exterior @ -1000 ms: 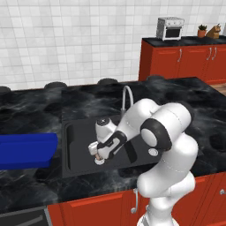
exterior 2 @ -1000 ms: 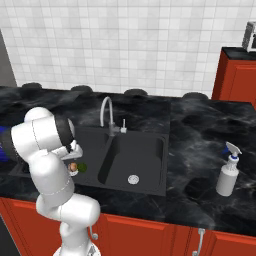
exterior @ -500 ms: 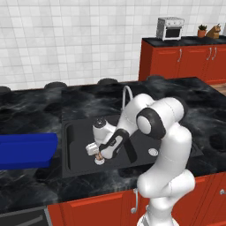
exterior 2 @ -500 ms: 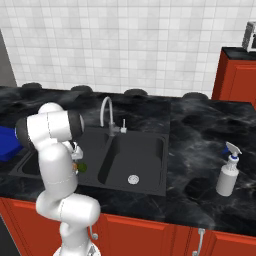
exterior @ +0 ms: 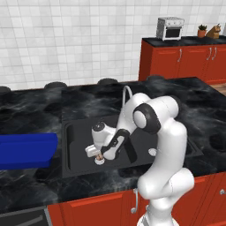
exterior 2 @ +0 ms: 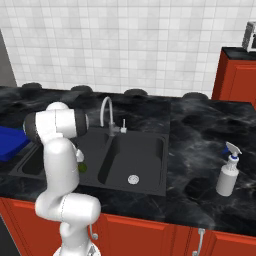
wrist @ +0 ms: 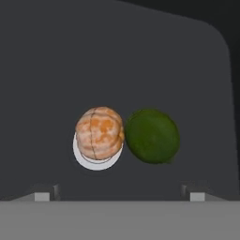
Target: Pick up all produce items and place them in the sink. Turn on the sink faucet to wash them. Then turn the sink off and put them in the tray.
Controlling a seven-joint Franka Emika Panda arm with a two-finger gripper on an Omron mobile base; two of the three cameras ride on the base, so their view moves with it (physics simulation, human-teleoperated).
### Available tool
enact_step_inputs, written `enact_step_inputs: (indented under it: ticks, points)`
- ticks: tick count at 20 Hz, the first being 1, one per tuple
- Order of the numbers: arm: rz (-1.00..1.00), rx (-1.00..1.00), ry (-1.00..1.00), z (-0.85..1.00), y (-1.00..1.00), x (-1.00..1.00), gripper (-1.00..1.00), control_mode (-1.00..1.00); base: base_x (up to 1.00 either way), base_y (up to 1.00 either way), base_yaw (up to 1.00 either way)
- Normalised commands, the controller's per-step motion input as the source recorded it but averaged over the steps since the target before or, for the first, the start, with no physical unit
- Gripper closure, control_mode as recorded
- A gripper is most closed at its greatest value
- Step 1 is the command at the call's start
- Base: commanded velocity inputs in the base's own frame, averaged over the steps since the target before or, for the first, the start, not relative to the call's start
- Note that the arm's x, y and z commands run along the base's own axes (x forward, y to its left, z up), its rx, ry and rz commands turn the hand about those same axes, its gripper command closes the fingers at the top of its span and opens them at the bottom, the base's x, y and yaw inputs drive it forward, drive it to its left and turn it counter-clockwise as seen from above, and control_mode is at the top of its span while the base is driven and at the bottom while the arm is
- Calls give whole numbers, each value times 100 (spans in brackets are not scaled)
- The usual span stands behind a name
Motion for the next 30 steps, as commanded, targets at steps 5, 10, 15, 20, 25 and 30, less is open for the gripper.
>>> enact_step_inputs:
  ticks: [5, 10, 15, 20, 25, 30]
  points:
    - [0, 2, 0, -9, 4, 15, -100, -100, 0, 0, 0]
    - [0, 0, 0, -8, 8, 24, -100, -100, 0, 0, 0]
    - [0, 0, 0, -9, 12, 27, -100, -100, 0, 0, 0]
    - [0, 0, 0, -13, 14, 25, -100, -100, 0, 0, 0]
    - [0, 0, 1, -15, 5, 10, -100, -100, 0, 0, 0]
    - [0, 0, 4, -17, 0, 0, -100, -100, 0, 0, 0]
